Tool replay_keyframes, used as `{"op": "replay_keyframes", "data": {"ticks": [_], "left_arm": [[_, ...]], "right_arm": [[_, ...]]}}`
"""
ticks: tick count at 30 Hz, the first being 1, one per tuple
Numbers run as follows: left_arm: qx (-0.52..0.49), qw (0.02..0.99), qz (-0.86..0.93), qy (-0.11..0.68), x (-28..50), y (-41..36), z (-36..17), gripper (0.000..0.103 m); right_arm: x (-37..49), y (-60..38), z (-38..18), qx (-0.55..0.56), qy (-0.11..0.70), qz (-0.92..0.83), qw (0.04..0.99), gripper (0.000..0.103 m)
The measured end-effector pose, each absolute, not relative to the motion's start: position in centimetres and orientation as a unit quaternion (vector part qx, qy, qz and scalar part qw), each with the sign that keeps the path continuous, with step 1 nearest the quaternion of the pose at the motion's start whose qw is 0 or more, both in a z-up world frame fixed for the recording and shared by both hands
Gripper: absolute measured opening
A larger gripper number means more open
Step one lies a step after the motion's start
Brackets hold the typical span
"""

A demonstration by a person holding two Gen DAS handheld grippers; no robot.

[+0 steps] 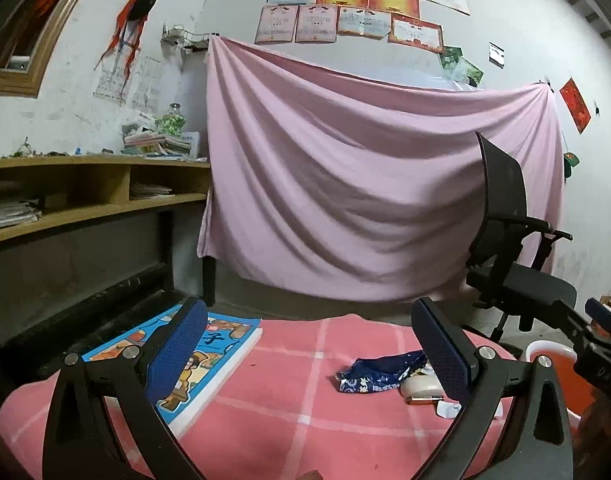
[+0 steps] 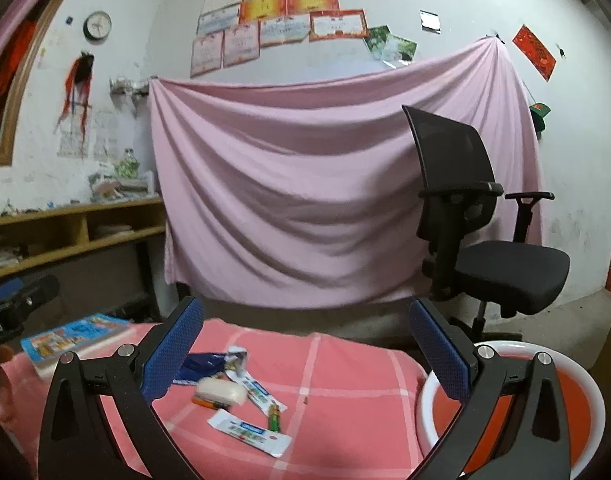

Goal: Collect trash
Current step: 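Move both open tools back over the trash on the table, then grasp the blue wrapper with the left tool while the right tool grasps the green battery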

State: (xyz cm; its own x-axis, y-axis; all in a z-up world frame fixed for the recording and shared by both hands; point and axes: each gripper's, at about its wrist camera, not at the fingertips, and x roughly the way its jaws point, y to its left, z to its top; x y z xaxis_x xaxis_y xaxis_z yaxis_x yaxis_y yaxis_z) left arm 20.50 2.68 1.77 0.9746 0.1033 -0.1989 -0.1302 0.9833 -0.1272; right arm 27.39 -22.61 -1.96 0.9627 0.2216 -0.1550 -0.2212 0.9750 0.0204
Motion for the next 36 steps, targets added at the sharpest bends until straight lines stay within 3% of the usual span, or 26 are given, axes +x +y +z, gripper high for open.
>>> {"op": "replay_keyframes", "data": {"ticks": [9, 15, 17, 19, 21, 36], "left_arm": [[-0.083, 0.988, 0.052, 0.121, 23.9, 4.5, 0.8, 0.1], [-0.087, 0.97, 0.028, 0.227, 27.8, 4.9, -1.0, 0.1], [-0.088, 0.961, 0.016, 0.261, 29.1, 4.8, -1.7, 0.1], [-0.092, 0.955, 0.004, 0.282, 30.0, 4.7, -2.0, 0.1], [-0.093, 0.948, -0.003, 0.306, 30.8, 4.5, -2.6, 0.099], [-0.114, 0.91, -0.059, 0.394, 34.5, 3.1, -4.9, 0.095]], "right_arm": [[28.9, -22.1, -3.1, -0.001, 0.123, 0.115, 0.986, 0.103], [30.1, -22.1, -3.8, 0.012, 0.172, 0.122, 0.977, 0.103], [30.7, -21.9, -4.3, 0.012, 0.197, 0.127, 0.972, 0.097], [31.5, -21.6, -4.8, 0.013, 0.224, 0.133, 0.965, 0.083], [31.9, -21.5, -5.2, 0.016, 0.242, 0.138, 0.96, 0.08], [34.1, -22.1, -7.4, 0.042, 0.346, 0.141, 0.927, 0.076]]}}
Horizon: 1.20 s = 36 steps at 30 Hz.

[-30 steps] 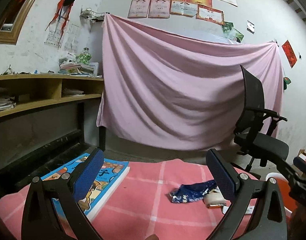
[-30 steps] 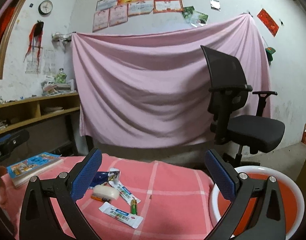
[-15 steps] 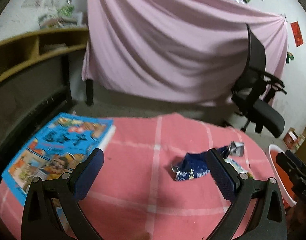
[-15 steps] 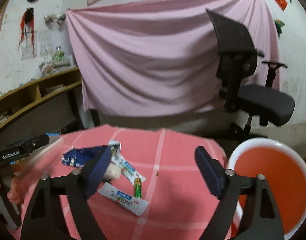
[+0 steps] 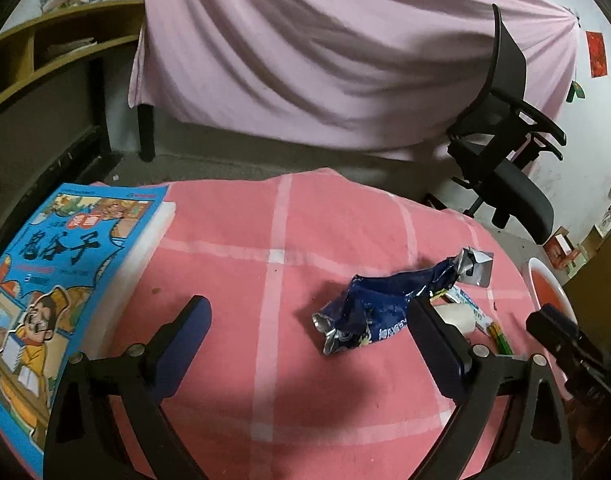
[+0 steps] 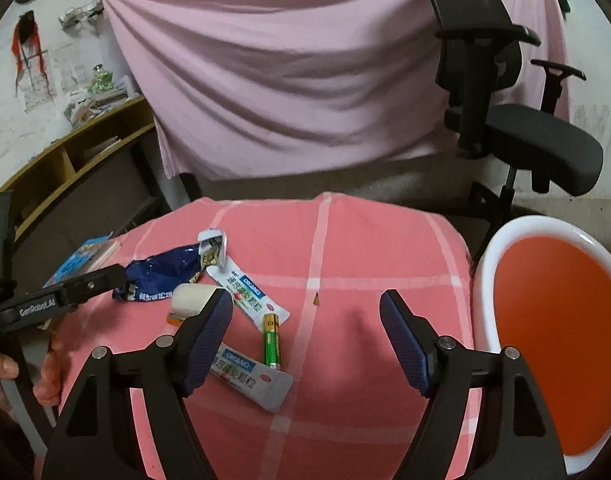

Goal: Collect trash
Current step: 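Grasp the blue wrapper with the left tool while the right tool grasps the green battery, then carry the wrapper with the left tool while the right tool carries the battery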

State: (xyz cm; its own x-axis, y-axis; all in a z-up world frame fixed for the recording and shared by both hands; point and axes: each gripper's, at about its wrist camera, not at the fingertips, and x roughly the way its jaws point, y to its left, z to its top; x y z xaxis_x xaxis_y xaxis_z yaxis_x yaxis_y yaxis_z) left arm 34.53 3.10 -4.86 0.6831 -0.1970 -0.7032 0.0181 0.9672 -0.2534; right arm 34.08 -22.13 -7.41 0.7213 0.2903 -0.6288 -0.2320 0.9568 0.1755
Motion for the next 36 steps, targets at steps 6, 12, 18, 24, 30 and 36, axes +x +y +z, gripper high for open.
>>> {"op": "replay_keyframes", "data": {"ticks": [6, 12, 18, 24, 30, 36], "left_arm": [[-0.091, 0.908, -0.082, 0.4, 34.6, 2.2, -4.9, 0.061], [-0.073, 0.902, -0.11, 0.412, 34.4, 1.1, -5.4, 0.022], [-0.07, 0.903, -0.124, 0.406, 33.7, 0.5, -5.3, 0.015], [-0.083, 0.904, -0.121, 0.402, 33.0, 0.4, -5.5, 0.014], [-0.085, 0.912, -0.105, 0.387, 31.9, 0.3, -5.0, 0.014], [-0.112, 0.929, -0.063, 0.348, 29.5, 1.2, -4.2, 0.013]], "right_arm": [[34.5, -21.6, -7.9, 0.033, 0.372, 0.147, 0.916, 0.076], [34.8, -20.6, -8.5, 0.014, 0.395, 0.166, 0.903, 0.055], [35.4, -20.3, -9.4, 0.008, 0.422, 0.178, 0.889, 0.037], [35.3, -20.1, -9.5, 0.005, 0.424, 0.178, 0.888, 0.029], [35.2, -19.6, -9.4, -0.014, 0.421, 0.174, 0.89, 0.01], [34.6, -20.1, -8.8, -0.009, 0.399, 0.17, 0.901, 0.008]]}}
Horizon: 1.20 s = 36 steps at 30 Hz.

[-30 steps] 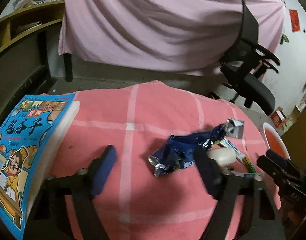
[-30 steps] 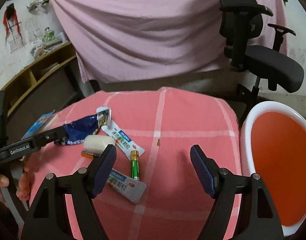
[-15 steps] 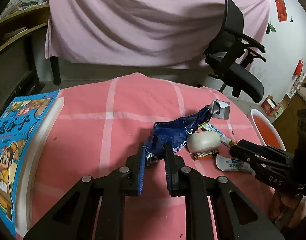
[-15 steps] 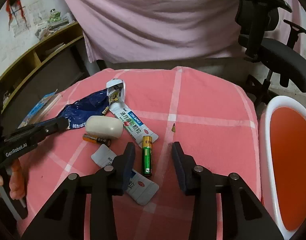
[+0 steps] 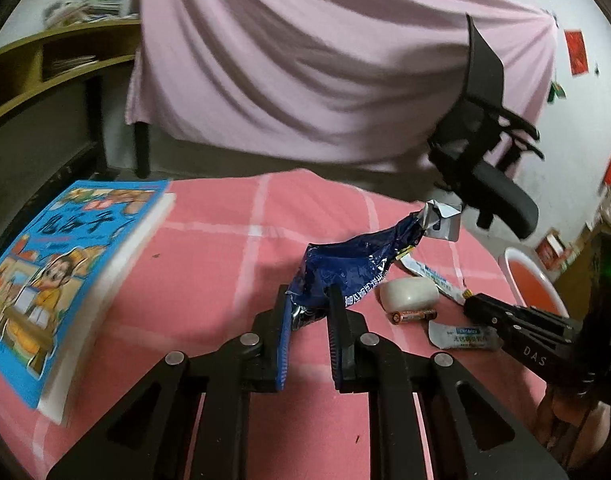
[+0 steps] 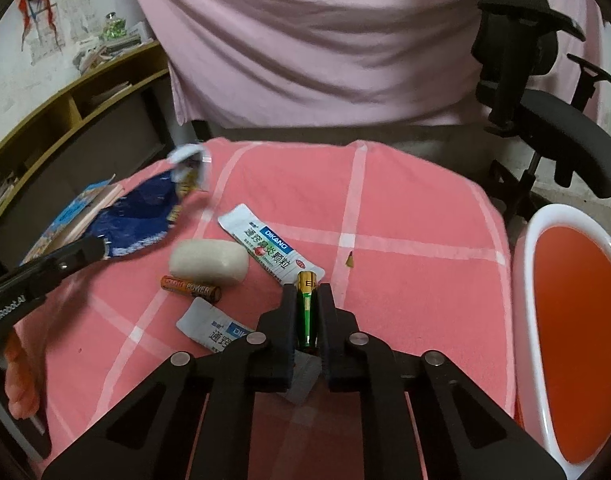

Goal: Collect trash
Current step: 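Carry the wrapper with the left tool while the right tool carries the battery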

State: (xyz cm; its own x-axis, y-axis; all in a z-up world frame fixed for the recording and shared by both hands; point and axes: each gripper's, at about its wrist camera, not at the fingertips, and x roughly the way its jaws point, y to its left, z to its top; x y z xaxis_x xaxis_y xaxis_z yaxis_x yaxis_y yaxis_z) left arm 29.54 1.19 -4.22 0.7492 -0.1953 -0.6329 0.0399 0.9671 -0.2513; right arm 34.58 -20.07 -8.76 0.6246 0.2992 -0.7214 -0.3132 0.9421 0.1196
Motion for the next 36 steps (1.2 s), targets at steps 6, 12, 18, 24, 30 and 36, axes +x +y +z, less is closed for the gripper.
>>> {"op": "replay_keyframes", "data": {"ticks": [6, 12, 18, 24, 30, 36], "left_arm": [[-0.129, 0.944, -0.033, 0.301, 27.3, 1.7, -3.2, 0.013], [-0.135, 0.96, -0.027, 0.243, 25.1, 0.8, -2.0, 0.013], [-0.112, 0.974, -0.033, 0.195, 23.9, -2.4, -0.2, 0.013], [-0.111, 0.977, -0.066, 0.171, 24.8, -6.6, 1.8, 0.013], [-0.129, 0.97, -0.119, 0.168, 26.1, -10.4, 3.2, 0.013], [-0.118, 0.965, -0.149, 0.182, 26.9, -14.7, 4.2, 0.013]], "right_arm": [[33.1, -21.0, -7.3, 0.001, 0.34, 0.161, 0.927, 0.008], [30.8, -22.4, -5.5, 0.028, 0.257, 0.157, 0.953, 0.008], [29.0, -24.0, -4.1, 0.065, 0.186, 0.158, 0.967, 0.008], [27.4, -26.8, -2.8, 0.087, 0.125, 0.125, 0.98, 0.008], [25.9, -32.0, -1.4, 0.092, 0.08, 0.069, 0.99, 0.008], [25.2, -37.8, -0.6, 0.133, 0.062, 0.016, 0.989, 0.008]]}}
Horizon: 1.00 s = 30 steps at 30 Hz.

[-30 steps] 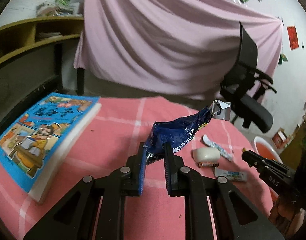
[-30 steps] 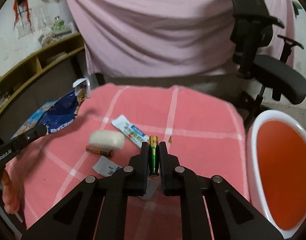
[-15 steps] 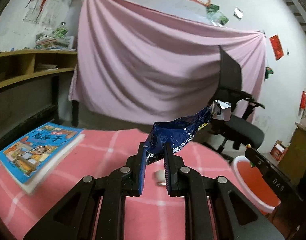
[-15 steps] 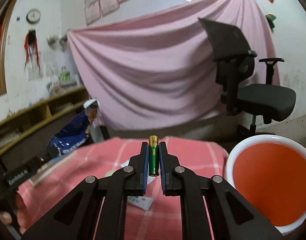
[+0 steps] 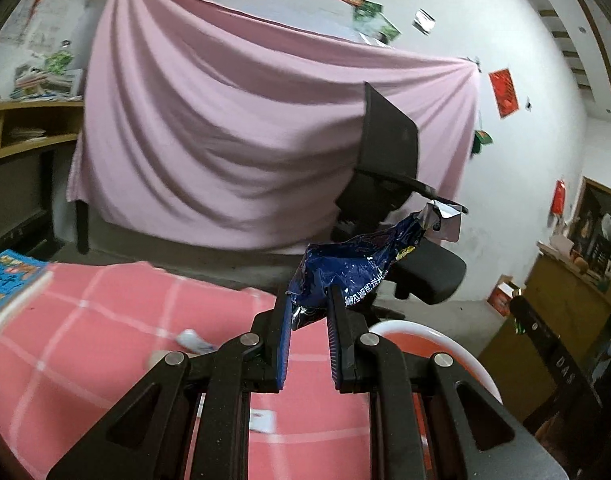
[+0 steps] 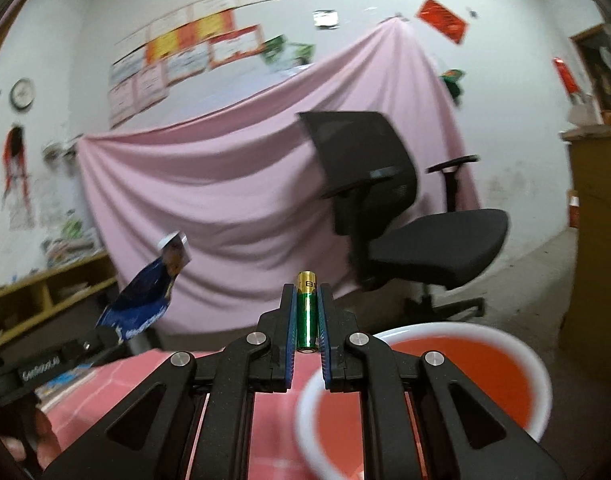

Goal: Collect trash
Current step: 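Carry the wrapper with the left tool while the right tool carries the battery, then open the left tool to drop the wrapper while the right tool drops the battery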

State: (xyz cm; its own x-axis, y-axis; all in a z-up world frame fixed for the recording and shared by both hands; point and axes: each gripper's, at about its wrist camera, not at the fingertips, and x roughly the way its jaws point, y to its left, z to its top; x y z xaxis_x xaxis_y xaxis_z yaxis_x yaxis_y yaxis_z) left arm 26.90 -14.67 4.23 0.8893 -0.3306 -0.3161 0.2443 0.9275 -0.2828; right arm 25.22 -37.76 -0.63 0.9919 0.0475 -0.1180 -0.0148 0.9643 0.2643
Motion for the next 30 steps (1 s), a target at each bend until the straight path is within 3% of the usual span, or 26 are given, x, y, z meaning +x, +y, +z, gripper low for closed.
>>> {"op": "replay_keyframes", "data": {"ticks": [14, 26, 30], "left_arm": [[-0.033, 0.932, -0.213, 0.293, 29.9, -26.4, 3.7, 0.013], [-0.003, 0.901, -0.219, 0.375, 32.0, -29.1, -0.3, 0.014], [-0.013, 0.892, -0.218, 0.396, 32.3, -28.7, -1.2, 0.023]], "right_arm": [[25.0, -44.4, -2.2, 0.258, 0.107, -0.05, 0.959, 0.008], [26.6, -46.3, -5.1, 0.33, 0.189, -0.044, 0.924, 0.012], [26.8, -46.6, -5.6, 0.338, 0.206, -0.044, 0.917, 0.012]]}}
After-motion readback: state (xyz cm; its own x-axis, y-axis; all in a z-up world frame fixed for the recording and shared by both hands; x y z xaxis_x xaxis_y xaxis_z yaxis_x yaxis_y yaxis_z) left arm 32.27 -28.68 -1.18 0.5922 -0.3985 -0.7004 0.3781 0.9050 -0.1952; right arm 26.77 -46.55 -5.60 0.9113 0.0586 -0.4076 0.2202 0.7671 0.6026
